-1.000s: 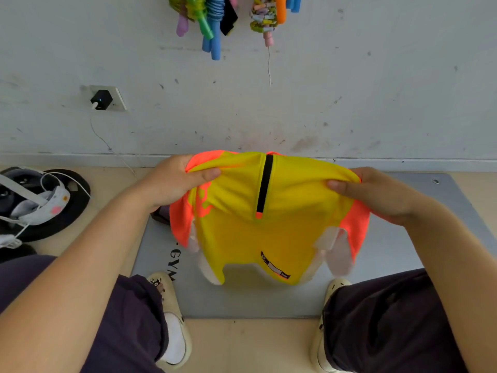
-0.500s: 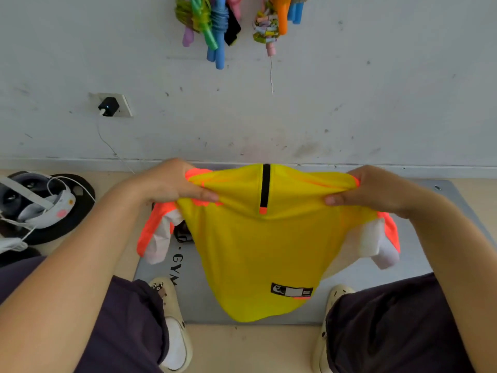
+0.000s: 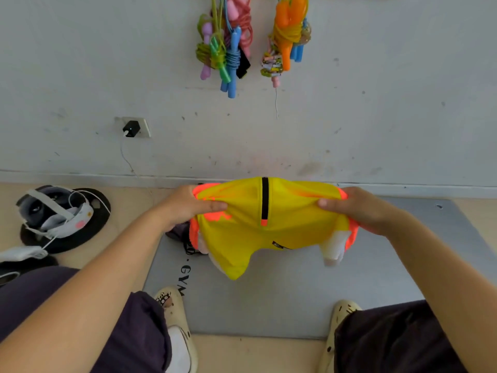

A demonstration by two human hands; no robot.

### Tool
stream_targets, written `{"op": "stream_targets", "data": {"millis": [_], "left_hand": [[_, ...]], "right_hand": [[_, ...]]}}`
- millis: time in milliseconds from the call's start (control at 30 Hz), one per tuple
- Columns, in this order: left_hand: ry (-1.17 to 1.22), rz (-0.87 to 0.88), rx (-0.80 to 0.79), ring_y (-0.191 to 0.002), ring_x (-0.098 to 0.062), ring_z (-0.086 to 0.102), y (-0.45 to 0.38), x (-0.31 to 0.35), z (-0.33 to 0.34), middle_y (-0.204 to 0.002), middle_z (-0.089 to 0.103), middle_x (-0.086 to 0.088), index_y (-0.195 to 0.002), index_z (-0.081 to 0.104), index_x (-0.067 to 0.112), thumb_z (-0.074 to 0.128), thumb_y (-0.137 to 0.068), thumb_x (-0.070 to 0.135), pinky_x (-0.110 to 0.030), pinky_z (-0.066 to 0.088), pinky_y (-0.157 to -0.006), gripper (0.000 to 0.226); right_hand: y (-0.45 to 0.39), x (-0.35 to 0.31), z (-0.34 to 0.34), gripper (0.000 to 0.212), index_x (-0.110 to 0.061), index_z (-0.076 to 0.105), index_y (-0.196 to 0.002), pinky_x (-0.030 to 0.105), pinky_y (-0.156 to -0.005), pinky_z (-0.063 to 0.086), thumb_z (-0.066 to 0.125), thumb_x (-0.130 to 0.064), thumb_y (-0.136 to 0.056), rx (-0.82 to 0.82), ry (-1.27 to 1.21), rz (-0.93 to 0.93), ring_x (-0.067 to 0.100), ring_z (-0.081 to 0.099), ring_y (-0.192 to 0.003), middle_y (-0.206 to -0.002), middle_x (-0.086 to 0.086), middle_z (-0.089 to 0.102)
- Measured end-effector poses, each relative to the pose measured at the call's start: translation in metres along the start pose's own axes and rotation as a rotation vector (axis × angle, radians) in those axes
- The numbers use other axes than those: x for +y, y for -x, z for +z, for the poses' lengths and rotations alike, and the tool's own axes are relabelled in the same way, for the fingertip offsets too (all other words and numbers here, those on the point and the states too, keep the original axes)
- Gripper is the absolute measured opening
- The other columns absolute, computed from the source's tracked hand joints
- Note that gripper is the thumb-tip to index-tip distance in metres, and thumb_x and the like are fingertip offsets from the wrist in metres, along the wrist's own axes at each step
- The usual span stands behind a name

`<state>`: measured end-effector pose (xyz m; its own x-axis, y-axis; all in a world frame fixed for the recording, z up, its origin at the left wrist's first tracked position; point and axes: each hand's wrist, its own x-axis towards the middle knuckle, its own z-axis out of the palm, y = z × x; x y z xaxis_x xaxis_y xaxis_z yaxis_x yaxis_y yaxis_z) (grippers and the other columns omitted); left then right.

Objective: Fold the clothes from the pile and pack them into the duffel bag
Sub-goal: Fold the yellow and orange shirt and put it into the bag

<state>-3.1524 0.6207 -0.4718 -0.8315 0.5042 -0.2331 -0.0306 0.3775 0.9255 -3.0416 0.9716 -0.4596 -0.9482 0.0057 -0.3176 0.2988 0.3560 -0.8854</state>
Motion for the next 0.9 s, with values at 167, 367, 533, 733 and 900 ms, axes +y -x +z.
{"op": "stream_targets", "data": {"millis": [167, 367, 533, 733, 900], "left_hand": [[-0.028, -0.082, -0.112, -0.09, -0.021, 0.073, 0.022, -0.006, 0.009, -0.102, 0.076, -0.005, -0.105, 0.071, 0.02, 0.087, -0.03, 0.071, -0.034, 0.058, -0.08, 0.092], [0.004, 0.094, -0.02, -0.073, -0.012, 0.074, 0.008, 0.047, -0.006, -0.088, 0.077, 0.002, -0.087, 0.078, 0.03, 0.086, -0.034, 0.069, -0.019, 0.054, -0.057, 0.066], [-0.23, 0.047, 0.048, -0.074, -0.005, 0.071, -0.057, 0.014, -0.006, -0.085, 0.077, 0.007, -0.088, 0.077, 0.027, 0.076, -0.06, 0.066, -0.017, 0.053, -0.065, 0.048], [-0.589, -0.267, -0.197, -0.063, -0.013, 0.056, -0.122, -0.171, 0.057, -0.063, 0.058, 0.004, -0.06, 0.056, 0.024, 0.072, -0.078, 0.059, -0.029, 0.033, -0.053, 0.042], [-0.693, -0.345, -0.182, -0.073, -0.023, 0.057, -0.15, -0.248, 0.084, -0.07, 0.056, -0.002, -0.064, 0.05, 0.018, 0.074, -0.075, 0.058, -0.035, 0.032, -0.057, 0.048]], "right_hand": [[0.021, 0.009, 0.01, 0.084, -0.008, 0.067, -0.112, 0.053, -0.092, 0.054, 0.082, -0.066, -0.052, -0.074, 0.029, 0.102, 0.032, 0.071, -0.097, -0.104, 0.012, 0.074], [0.02, -0.029, -0.019, 0.058, -0.038, 0.073, -0.099, 0.025, -0.065, 0.058, 0.072, -0.078, -0.057, 0.063, 0.055, -0.041, 0.011, 0.073, -0.084, -0.096, -0.011, 0.075], [-0.035, -0.003, -0.019, 0.054, -0.023, 0.073, -0.1, 0.023, -0.068, 0.055, 0.074, -0.064, -0.064, 0.143, 0.08, 0.037, 0.01, 0.072, -0.084, -0.096, -0.01, 0.075], [-0.122, 0.157, 0.035, 0.042, -0.023, 0.057, -0.1, 0.03, -0.078, 0.046, 0.069, -0.057, -0.079, -0.013, 0.364, 0.422, 0.013, 0.057, -0.081, -0.097, -0.003, 0.06], [-0.158, 0.231, 0.049, 0.035, -0.025, 0.055, -0.101, 0.021, -0.061, 0.039, 0.071, -0.049, -0.082, -0.162, 0.504, 0.515, 0.009, 0.053, -0.078, -0.101, 0.0, 0.06]]}}
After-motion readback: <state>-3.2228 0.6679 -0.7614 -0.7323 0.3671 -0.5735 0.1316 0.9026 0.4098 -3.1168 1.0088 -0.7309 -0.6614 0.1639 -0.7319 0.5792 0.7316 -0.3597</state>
